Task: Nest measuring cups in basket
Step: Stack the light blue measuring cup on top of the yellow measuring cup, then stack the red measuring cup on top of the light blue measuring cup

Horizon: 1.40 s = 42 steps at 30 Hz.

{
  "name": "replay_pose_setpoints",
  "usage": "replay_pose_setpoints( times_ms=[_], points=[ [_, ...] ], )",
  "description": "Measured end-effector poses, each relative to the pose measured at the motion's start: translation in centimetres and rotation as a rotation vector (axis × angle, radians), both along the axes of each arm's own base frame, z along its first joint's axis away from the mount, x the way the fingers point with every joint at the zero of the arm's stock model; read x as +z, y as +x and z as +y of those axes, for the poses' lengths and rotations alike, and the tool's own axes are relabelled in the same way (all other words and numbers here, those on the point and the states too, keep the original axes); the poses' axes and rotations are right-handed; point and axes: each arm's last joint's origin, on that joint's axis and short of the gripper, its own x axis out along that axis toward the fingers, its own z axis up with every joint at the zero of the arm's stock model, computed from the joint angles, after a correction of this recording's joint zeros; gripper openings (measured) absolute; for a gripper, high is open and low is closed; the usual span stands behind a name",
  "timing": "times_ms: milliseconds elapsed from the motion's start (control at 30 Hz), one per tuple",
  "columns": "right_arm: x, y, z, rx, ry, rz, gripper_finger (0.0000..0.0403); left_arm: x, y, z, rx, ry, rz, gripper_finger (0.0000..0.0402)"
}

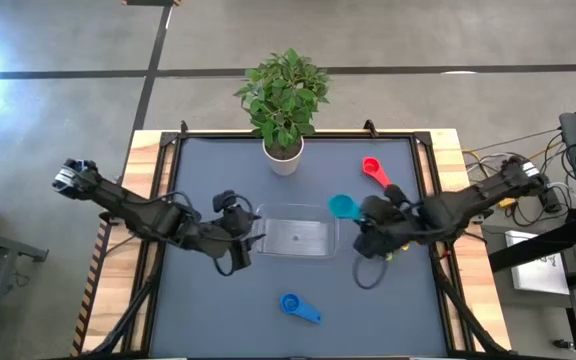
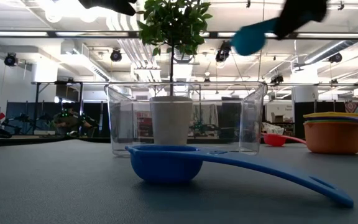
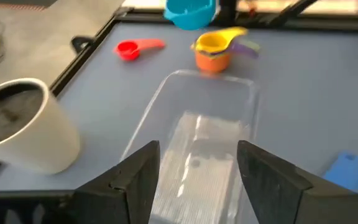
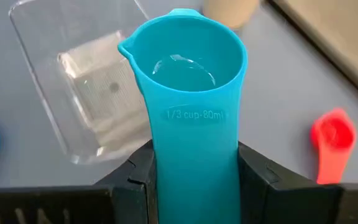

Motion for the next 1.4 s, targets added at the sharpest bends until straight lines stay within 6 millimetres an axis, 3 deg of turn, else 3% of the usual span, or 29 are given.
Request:
replay_pose_setpoints(
  times_ms=[200,400,1000,1400],
  points=[
    [-2.9,-4.2,1.6,-0.093,0.121,-0.018,0.0124,-0.7,-0.3,0.0,-0.061,-0.023,-0.097,0.0194],
    [-5.6,-6.9,2.3,-0.212,0.17,0.0,0.0124,-0.6,-0.2,0.0,-0.075,-0.011,-0.109,0.0194],
    [-10.2,-8.0,1.9,-0.365,0.134,0.129,0.0124,-0.9,0.2,-0.1,-0.082,0.001,-0.1,0.0194],
    [-9.9,-8.3,2.1,-0.346,0.212,0.226,0.0266,-0.9,0.2,-0.1,-0.09,0.005,-0.098,0.0194]
  ],
)
